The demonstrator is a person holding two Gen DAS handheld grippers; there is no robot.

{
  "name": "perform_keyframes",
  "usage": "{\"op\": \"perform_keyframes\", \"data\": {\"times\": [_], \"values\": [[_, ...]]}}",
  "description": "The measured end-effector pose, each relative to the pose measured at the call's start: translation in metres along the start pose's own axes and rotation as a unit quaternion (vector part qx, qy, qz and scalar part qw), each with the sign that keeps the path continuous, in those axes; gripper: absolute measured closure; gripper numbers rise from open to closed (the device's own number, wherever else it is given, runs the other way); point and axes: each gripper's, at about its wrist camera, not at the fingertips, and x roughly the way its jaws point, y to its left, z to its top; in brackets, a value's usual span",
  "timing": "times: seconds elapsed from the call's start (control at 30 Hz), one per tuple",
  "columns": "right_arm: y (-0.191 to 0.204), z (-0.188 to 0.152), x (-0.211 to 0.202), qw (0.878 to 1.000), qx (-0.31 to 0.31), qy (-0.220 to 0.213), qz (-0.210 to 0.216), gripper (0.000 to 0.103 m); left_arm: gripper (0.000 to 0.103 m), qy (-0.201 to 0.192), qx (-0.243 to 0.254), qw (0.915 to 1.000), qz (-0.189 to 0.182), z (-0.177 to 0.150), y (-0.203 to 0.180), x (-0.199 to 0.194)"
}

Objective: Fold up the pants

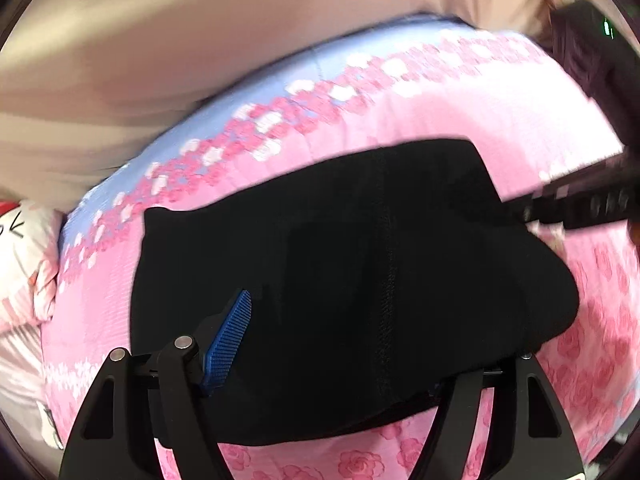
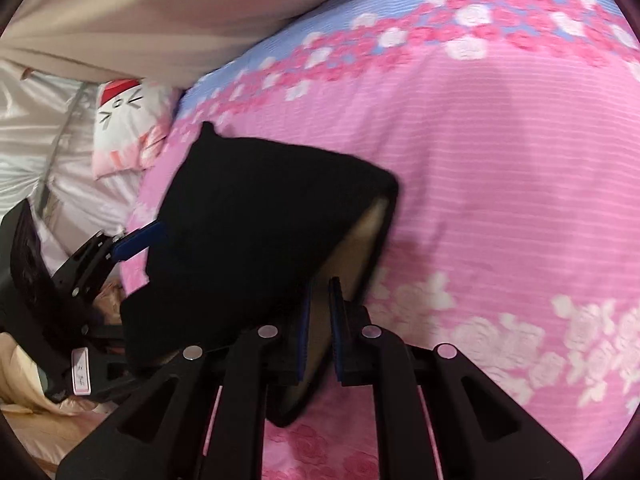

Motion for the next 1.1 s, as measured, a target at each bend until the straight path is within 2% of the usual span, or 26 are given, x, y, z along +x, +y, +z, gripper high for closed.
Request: {"op": "perform_keyframes", "data": {"times": [0.23,0.3,0.33,0.37,0.4,0.43,0.47,0.6,0.73,0.8,0.87,0.9,1.0,1.07,1.1], "values": [[-0.005,0.011,0.003,0.998,0.024,-0.002,0.058,0.092,0.031,0.001,-0.004,1.0,-0.006,-0.004,0.003,-0.004],[-0.013,0.013,-0.002,0.996,0.045,-0.008,0.081,0.088,0.031,0.003,-0.01,0.9999,-0.006,-0.005,0.006,-0.003],[-0.015,0.013,-0.006,0.996,0.05,-0.012,0.079,0.073,0.031,0.004,-0.012,0.9999,-0.006,-0.005,0.008,-0.002],[-0.018,0.013,-0.009,0.995,0.057,-0.018,0.078,0.052,0.031,0.005,-0.015,0.9999,-0.004,-0.005,0.011,-0.001],[-0.022,0.013,-0.014,0.994,0.068,-0.026,0.081,0.047,0.031,0.006,-0.017,0.9998,-0.004,-0.005,0.013,-0.001],[-0.024,0.014,-0.018,0.992,0.072,-0.034,0.095,0.047,0.031,0.007,-0.018,0.9998,-0.005,-0.006,0.015,-0.001],[-0.023,0.015,-0.018,0.992,0.07,-0.034,0.103,0.047,0.031,0.006,-0.018,0.9998,-0.003,-0.006,0.016,-0.001],[-0.011,0.019,-0.005,0.997,0.035,-0.016,0.074,0.049,0.031,0.006,-0.013,0.9999,-0.002,-0.008,0.015,-0.002],[0.009,0.021,0.01,0.997,0.013,-0.003,0.078,0.055,0.031,0.008,-0.008,0.9999,0.0,-0.01,0.012,-0.003],[0.016,0.026,0.02,0.998,0.013,-0.001,0.067,0.06,0.031,0.011,-0.006,0.9999,0.0,-0.011,0.011,-0.002],[0.019,0.029,0.032,0.999,0.008,0.01,0.051,0.084,0.031,0.014,-0.006,0.9999,-0.001,-0.011,0.01,-0.001],[0.021,0.027,0.036,0.999,0.001,0.018,0.041,0.092,0.031,0.014,-0.006,0.9999,-0.002,-0.011,0.01,-0.002],[0.021,0.011,0.019,0.997,-0.023,0.009,0.068,0.094,0.031,0.016,-0.004,0.9998,-0.008,-0.012,0.01,-0.004],[0.009,-0.001,0.01,0.996,-0.014,0.004,0.092,0.09,0.03,0.012,-0.007,0.9997,-0.021,-0.013,0.012,-0.01],[-0.001,-0.008,0.015,0.995,0.004,0.018,0.094,0.089,0.029,0.01,-0.008,0.9995,-0.03,-0.014,0.013,-0.012]]}}
